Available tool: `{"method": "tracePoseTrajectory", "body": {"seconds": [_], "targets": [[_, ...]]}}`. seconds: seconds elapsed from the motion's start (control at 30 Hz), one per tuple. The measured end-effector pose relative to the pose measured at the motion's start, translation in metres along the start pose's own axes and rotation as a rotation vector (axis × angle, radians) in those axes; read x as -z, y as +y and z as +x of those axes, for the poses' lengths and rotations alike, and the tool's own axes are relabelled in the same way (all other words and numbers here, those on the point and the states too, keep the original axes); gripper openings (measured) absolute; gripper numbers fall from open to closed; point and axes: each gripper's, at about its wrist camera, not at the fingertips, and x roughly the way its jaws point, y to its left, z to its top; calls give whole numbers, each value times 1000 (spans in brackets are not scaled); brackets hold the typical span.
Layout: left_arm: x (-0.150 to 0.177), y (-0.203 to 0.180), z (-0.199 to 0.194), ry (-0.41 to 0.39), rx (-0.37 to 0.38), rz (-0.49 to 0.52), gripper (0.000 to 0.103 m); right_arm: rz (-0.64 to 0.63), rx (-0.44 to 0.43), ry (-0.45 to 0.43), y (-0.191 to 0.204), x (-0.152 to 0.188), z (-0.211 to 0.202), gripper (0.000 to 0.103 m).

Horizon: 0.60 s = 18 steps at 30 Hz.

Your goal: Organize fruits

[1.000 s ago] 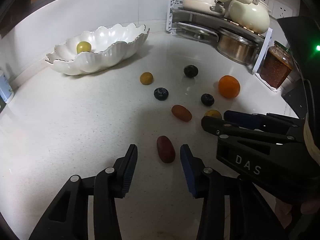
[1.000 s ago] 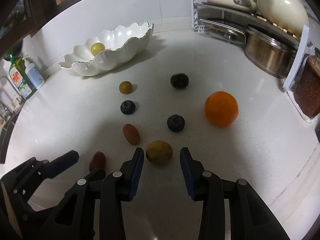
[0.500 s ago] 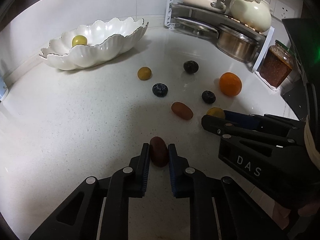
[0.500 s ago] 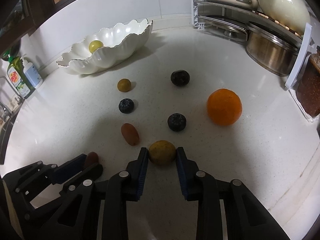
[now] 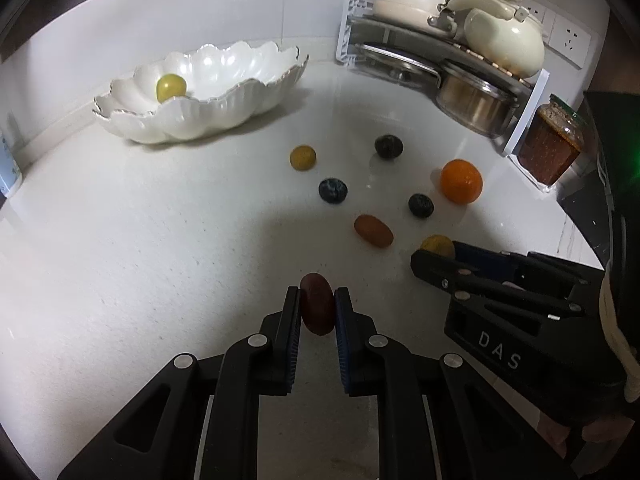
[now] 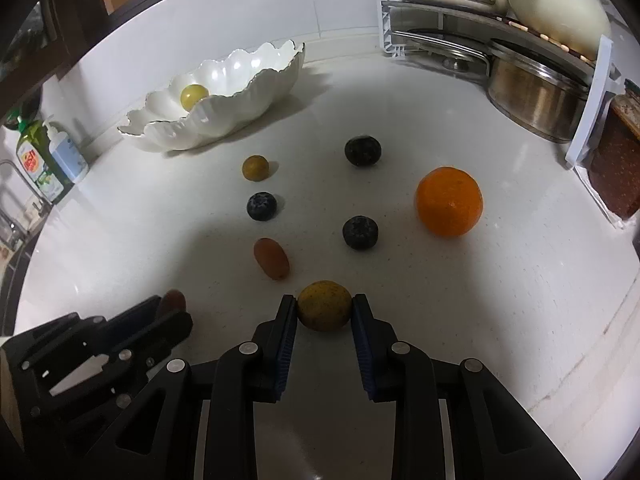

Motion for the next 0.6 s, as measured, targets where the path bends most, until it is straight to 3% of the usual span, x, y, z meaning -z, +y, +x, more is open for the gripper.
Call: {"method": "tracePoseTrajectory", "body": {"seconds": [0.6], "targets": [[-30, 18, -44, -106, 5, 14, 18, 41, 39, -79, 16, -15, -41, 29]]}}
